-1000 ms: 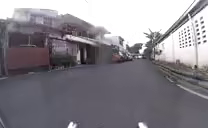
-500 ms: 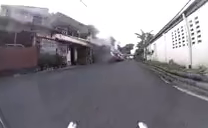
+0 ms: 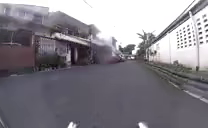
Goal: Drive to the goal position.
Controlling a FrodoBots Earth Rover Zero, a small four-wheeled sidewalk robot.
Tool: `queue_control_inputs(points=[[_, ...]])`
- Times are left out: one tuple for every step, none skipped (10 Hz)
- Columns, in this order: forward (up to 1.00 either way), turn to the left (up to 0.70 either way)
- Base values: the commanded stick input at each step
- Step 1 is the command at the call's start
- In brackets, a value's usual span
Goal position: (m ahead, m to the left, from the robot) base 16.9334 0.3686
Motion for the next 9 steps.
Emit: queue_control_inputs(points=[[0.7, 0.0], [0.7, 0.0], [0.7, 0.0], [0.7, 0.0], [0.7, 0.0], [0.7, 0.0], [0.7, 0.0], [0.7, 0.0], [0.7, 0.0]])
